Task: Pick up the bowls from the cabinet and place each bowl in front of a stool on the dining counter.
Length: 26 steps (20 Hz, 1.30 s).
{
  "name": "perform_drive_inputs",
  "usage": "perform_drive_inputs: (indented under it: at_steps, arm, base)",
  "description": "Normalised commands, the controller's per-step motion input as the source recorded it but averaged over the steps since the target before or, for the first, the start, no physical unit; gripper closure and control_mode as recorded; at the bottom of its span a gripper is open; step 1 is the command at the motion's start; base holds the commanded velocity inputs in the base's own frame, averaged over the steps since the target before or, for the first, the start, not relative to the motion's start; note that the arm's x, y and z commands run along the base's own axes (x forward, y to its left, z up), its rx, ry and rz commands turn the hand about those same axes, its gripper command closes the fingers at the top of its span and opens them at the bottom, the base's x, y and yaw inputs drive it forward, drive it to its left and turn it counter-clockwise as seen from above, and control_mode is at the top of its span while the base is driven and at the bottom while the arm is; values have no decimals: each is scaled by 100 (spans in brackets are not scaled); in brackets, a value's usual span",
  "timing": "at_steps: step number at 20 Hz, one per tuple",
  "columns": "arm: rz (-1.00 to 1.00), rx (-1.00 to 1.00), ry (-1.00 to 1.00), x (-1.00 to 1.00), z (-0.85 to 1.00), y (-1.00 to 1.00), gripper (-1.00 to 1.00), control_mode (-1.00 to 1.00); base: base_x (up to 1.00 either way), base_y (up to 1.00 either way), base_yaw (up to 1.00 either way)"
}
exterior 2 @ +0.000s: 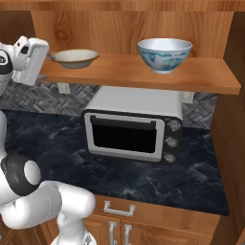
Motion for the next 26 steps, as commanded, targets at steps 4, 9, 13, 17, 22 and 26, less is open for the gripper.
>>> perform_drive_inputs:
  at_steps: [4,9,13,17,22,26]
  arm:
    - [0,0,6,48,0,0,-100,-100]
    - [0,0,4,38,0,0,-100,-100]
    - [0,0,4,18,0,10,-100,-100]
    - [0,0,7,26,0,15,-100,-100]
    - [0,0,4,38,0,3,-100,-100]
    - [2,0,3,37,0,4,-100,-100]
  base:
    - [0,0,0]
    - [0,0,0]
    - [0,0,0]
    - [0,0,0]
    - [0,0,0]
    - [0,0,0]
